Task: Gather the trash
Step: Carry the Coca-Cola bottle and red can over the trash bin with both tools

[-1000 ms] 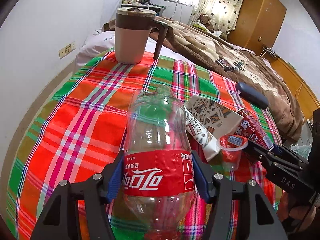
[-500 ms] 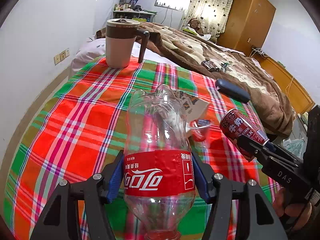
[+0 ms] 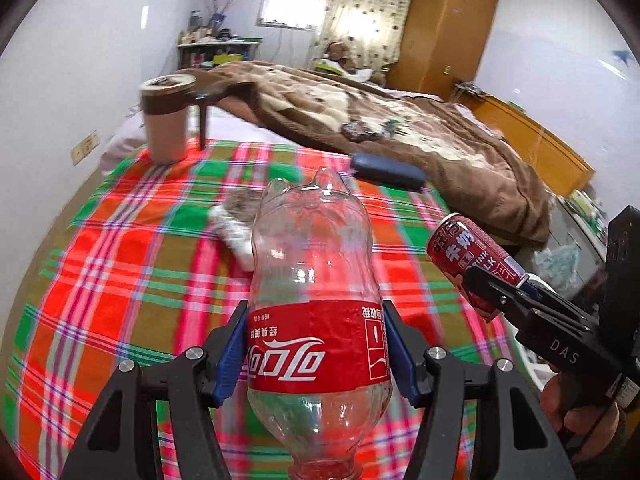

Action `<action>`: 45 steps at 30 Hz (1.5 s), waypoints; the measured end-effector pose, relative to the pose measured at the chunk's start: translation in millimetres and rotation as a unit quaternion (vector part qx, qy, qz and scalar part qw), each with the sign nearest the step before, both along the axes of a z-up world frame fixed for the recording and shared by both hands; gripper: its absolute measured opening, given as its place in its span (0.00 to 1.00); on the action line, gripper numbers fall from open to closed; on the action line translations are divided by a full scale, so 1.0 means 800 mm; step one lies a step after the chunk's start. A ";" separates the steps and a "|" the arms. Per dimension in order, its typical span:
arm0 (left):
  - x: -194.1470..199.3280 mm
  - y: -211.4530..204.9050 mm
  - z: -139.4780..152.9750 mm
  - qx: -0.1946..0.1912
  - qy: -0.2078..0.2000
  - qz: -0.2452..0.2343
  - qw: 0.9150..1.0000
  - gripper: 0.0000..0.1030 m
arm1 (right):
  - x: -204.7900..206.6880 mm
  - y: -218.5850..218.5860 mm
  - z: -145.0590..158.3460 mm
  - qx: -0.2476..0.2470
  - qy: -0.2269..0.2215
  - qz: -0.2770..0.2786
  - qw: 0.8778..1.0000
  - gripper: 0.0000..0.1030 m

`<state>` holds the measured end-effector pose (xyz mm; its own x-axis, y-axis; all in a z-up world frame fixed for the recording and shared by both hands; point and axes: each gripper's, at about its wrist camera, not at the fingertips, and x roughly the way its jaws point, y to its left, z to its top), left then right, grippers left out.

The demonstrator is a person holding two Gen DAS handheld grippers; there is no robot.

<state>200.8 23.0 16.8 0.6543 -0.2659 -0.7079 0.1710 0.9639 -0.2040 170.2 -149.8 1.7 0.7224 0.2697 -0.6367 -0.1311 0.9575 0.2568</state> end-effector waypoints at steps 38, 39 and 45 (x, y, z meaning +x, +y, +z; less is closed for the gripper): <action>-0.054 -0.361 -0.011 0.018 0.013 -0.254 0.967 0.60 | -0.127 -0.239 -0.015 -0.035 0.032 -0.238 0.970 0.53; -0.054 -0.368 -0.013 0.022 0.015 -0.257 0.966 0.60 | -0.127 -0.241 -0.018 -0.036 0.037 -0.239 0.970 0.53; -0.047 -0.396 -0.027 0.034 0.028 -0.265 0.963 0.61 | -0.129 -0.252 -0.033 -0.040 0.063 -0.240 0.968 0.53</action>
<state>163.4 -293.6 -5.1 0.3990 -0.5042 -0.7659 0.6331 0.7557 -0.1676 67.1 -351.4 -24.4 0.6672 -0.1318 -0.7331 0.3611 0.9181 0.1636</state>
